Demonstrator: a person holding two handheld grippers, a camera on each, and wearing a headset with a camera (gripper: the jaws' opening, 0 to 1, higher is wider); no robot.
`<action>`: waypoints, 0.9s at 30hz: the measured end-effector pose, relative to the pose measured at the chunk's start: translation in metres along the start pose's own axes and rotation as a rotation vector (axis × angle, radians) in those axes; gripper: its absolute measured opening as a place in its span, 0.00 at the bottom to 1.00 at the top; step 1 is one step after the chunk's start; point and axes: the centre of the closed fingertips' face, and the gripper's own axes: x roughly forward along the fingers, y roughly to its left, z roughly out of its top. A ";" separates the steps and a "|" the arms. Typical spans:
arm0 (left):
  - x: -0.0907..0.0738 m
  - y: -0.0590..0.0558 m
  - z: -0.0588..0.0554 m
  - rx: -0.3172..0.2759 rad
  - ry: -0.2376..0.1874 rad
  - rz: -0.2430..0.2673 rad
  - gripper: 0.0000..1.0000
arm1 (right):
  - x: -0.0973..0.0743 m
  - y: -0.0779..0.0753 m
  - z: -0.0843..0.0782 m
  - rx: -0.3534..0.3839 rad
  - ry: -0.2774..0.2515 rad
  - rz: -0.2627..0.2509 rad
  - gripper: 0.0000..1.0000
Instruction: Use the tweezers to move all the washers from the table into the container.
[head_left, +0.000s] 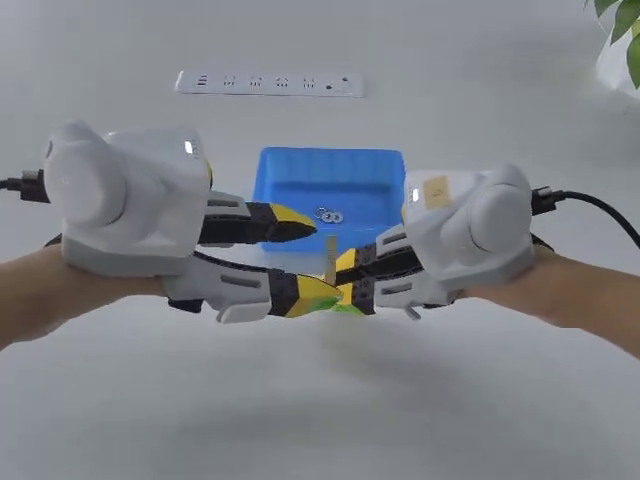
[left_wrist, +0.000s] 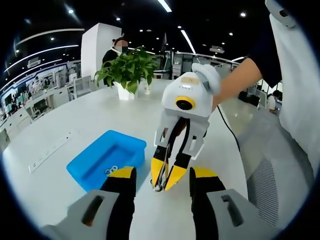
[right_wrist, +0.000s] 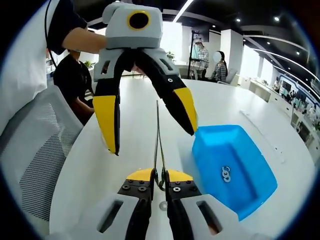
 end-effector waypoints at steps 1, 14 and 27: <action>-0.003 0.002 -0.003 -0.004 0.010 0.021 0.50 | -0.002 0.001 0.002 -0.007 0.000 0.001 0.09; -0.033 0.001 -0.001 -0.028 -0.030 0.071 0.59 | -0.025 -0.009 0.031 -0.016 -0.026 -0.032 0.09; -0.044 0.007 -0.001 -0.052 -0.059 0.097 0.66 | -0.046 -0.041 0.060 -0.049 -0.046 -0.097 0.09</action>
